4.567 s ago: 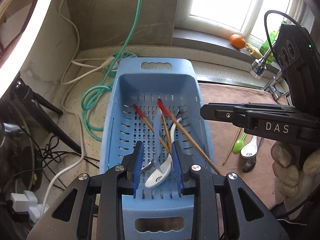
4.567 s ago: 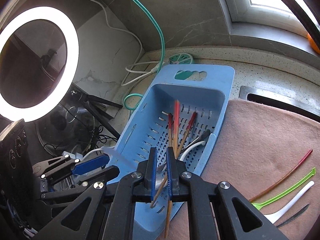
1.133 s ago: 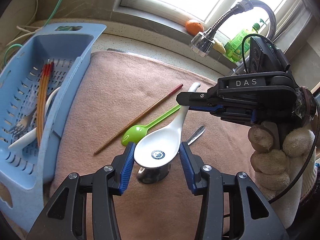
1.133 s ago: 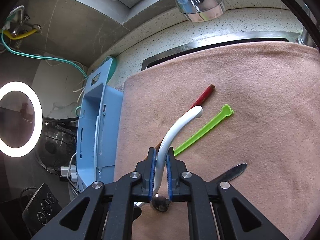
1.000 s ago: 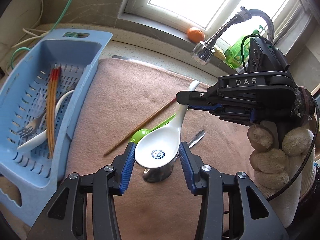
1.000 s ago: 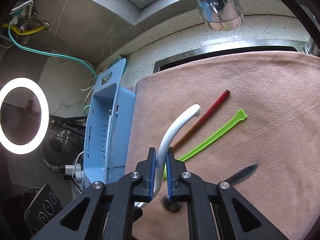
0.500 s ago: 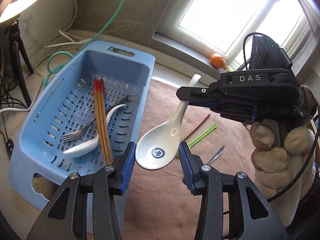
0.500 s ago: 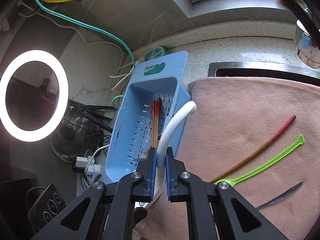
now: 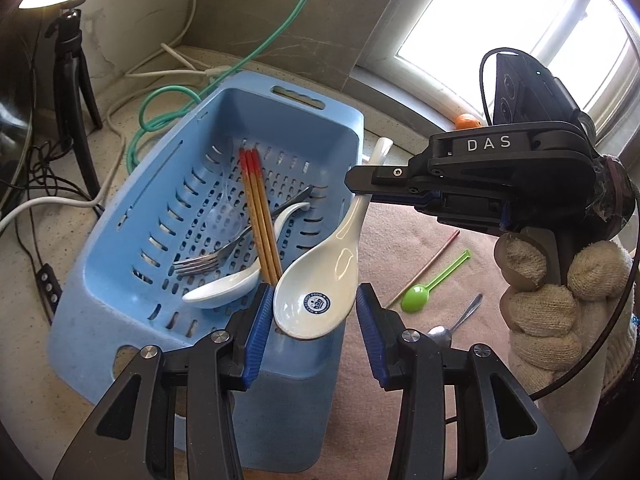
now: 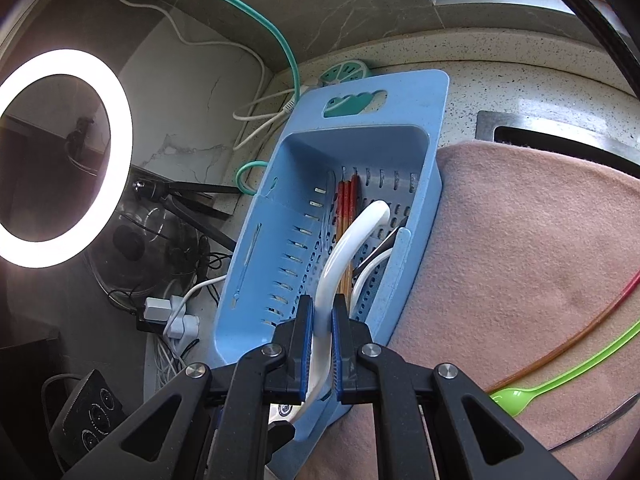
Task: Organize utensils
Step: 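Carry the white spoon into the basket and open the right gripper, then move the right tool back over the silver spoon on the towel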
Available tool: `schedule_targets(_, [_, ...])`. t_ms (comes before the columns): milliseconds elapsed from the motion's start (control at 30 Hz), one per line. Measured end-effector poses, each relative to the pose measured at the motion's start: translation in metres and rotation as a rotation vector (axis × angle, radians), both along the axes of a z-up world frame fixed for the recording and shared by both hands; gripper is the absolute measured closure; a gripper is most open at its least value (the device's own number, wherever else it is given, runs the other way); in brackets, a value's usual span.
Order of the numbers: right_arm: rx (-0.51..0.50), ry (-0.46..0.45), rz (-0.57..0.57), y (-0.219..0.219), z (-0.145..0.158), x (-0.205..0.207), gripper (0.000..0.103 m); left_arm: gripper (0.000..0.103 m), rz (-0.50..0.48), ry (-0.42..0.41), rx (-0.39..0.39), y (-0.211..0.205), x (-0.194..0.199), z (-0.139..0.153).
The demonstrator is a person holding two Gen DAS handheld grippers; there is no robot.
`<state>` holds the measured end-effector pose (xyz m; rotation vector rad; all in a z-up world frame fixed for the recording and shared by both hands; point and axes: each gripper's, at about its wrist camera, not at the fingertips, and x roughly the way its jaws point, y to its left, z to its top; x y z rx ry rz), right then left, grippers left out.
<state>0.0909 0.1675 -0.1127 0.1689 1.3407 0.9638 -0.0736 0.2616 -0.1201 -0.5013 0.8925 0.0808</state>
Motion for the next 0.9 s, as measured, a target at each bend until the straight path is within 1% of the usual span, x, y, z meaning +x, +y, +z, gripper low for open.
schedule_targets(33, [-0.004,-0.007,0.009,0.002,0.000,-0.001,0.094,0.065,0.004,-0.001,0.001,0.001,0.000,0.000])
schedule_targets(100, [-0.015,-0.016,0.026,0.008,-0.001,-0.003,0.090,0.065,0.012,-0.003,0.004,0.004,-0.002,0.001])
schedule_targets(167, [-0.023,-0.031,0.031,0.011,-0.002,-0.004,0.088,0.064,0.016,0.001,0.008,0.006,0.000,0.001])
schedule_targets(200, [-0.030,-0.036,0.031,0.011,-0.002,-0.003,0.087,0.061,0.022,0.006,0.010,0.007,0.000,0.001])
schedule_targets(267, [-0.037,-0.042,0.028,0.011,-0.001,-0.002,0.072,0.059,0.027,0.012,0.008,0.008,0.001,0.000])
schedule_targets(300, [-0.035,-0.046,0.020,0.010,-0.001,-0.002,0.062,0.057,0.030,0.016,0.008,0.009,0.000,-0.001])
schedule_targets(333, [-0.032,-0.052,0.014,0.008,0.000,-0.001,0.060,0.056,0.035,0.019,0.009,0.009,0.000,-0.001])
schedule_targets(600, [-0.022,-0.064,-0.004,-0.004,0.005,0.004,0.060,0.055,0.036,0.041,0.009,0.007,0.002,-0.001])
schedule_targets(733, [-0.016,-0.073,-0.017,-0.015,0.010,0.006,0.060,0.055,0.018,0.046,0.005,0.002,0.004,0.000])
schedule_targets(900, [-0.011,-0.103,-0.043,-0.037,0.018,0.008,0.060,0.055,-0.029,0.034,-0.047,-0.010,0.007,0.000])
